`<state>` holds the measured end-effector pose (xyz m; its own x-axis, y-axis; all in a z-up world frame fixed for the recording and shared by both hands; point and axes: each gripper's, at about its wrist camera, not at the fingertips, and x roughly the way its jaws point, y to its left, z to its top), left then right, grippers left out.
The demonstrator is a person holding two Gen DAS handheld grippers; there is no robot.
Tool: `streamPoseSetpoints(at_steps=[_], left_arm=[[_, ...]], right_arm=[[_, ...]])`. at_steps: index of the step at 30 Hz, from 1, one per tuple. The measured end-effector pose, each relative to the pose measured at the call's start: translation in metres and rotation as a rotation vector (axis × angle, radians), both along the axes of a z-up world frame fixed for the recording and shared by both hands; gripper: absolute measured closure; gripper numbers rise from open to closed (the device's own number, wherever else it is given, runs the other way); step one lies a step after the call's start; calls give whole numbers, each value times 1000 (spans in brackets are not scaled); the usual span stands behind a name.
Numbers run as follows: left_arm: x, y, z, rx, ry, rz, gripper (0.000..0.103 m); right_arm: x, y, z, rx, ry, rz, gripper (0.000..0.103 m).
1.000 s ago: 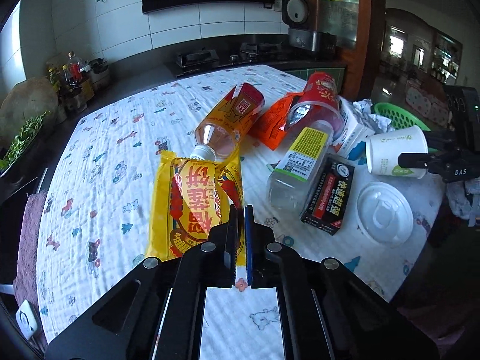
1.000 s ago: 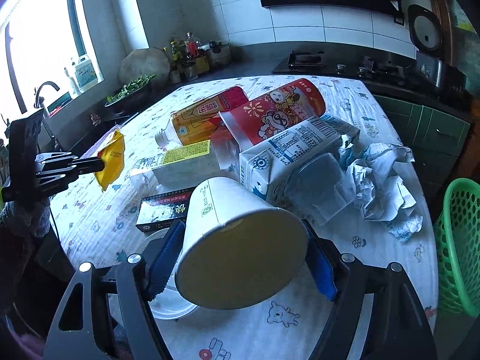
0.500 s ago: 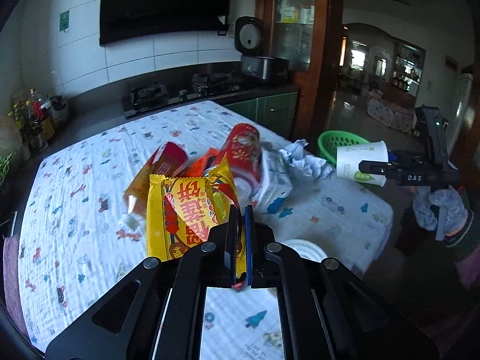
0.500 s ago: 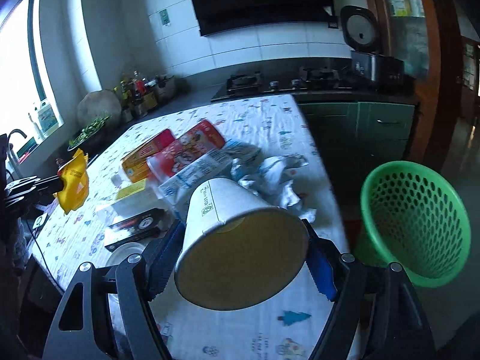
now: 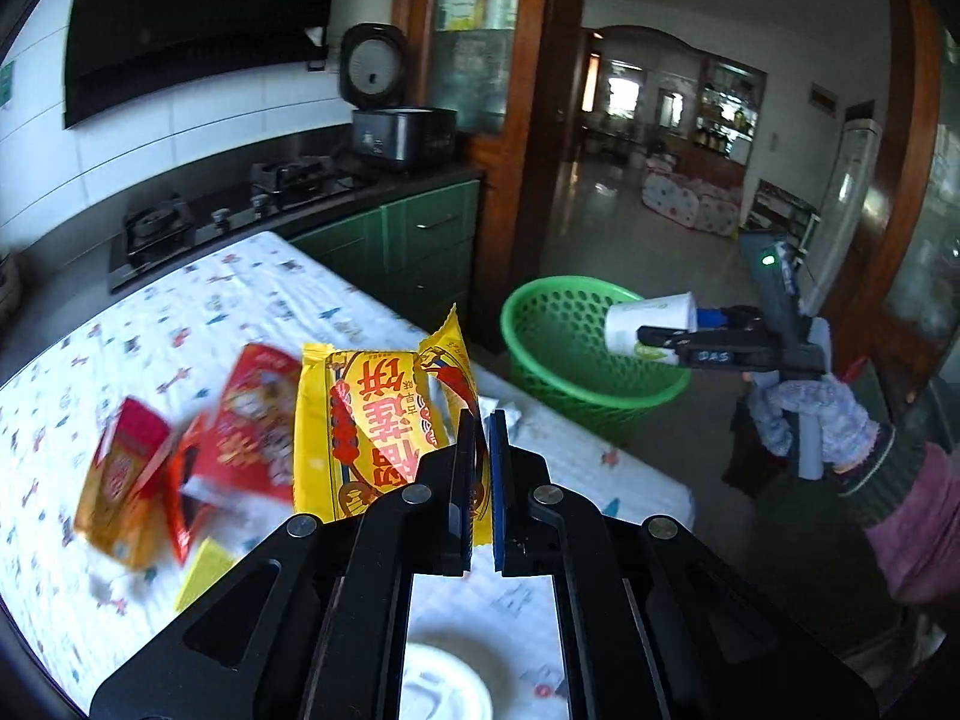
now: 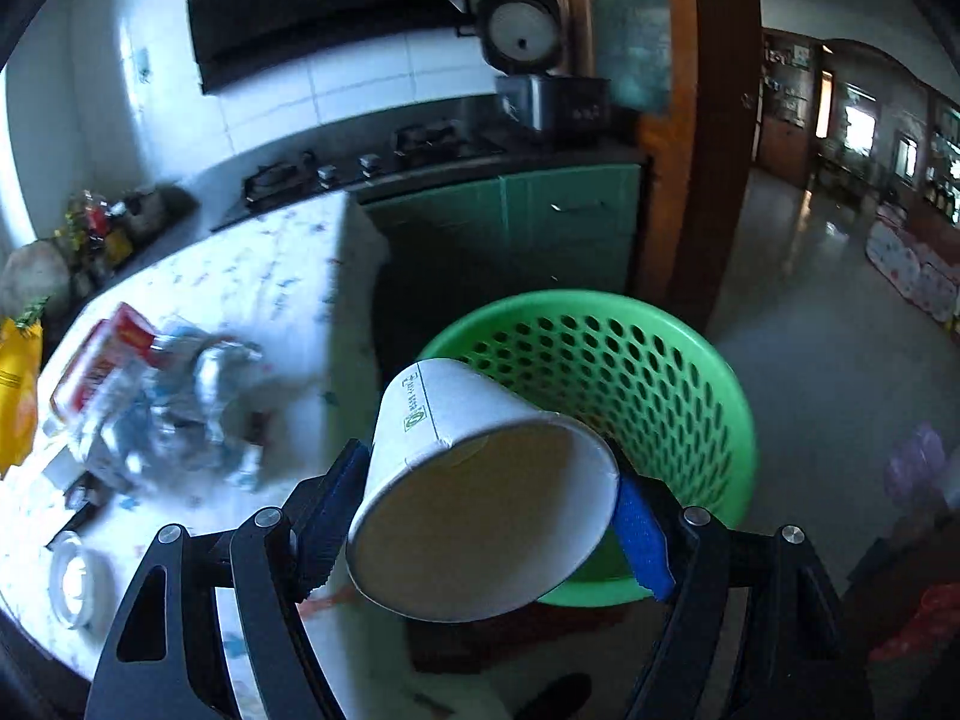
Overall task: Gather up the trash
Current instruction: 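Carry the paper cup with the right tool over the green wastebasket and release, then drop the yellow snack packet from the left tool into the wastebasket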
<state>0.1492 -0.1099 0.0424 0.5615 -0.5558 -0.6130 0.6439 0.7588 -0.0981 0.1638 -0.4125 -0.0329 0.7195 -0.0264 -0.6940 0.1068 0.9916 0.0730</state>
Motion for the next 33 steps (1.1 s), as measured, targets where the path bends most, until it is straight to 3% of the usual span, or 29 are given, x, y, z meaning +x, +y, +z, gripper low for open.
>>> streamPoseSetpoints(at_steps=[8, 15, 22, 33], left_arm=[[38, -73, -1, -7, 54, -66, 100], [59, -130, -8, -11, 115, -112, 100], [74, -180, -20, 14, 144, -138, 100], [86, -236, -46, 69, 199, -181, 99]], right_arm=[[28, -39, -43, 0, 109, -77, 29], [37, -62, -65, 29, 136, -94, 28], [32, -74, -66, 39, 108, -106, 22], [-14, -84, -50, 50, 22, -131, 15]])
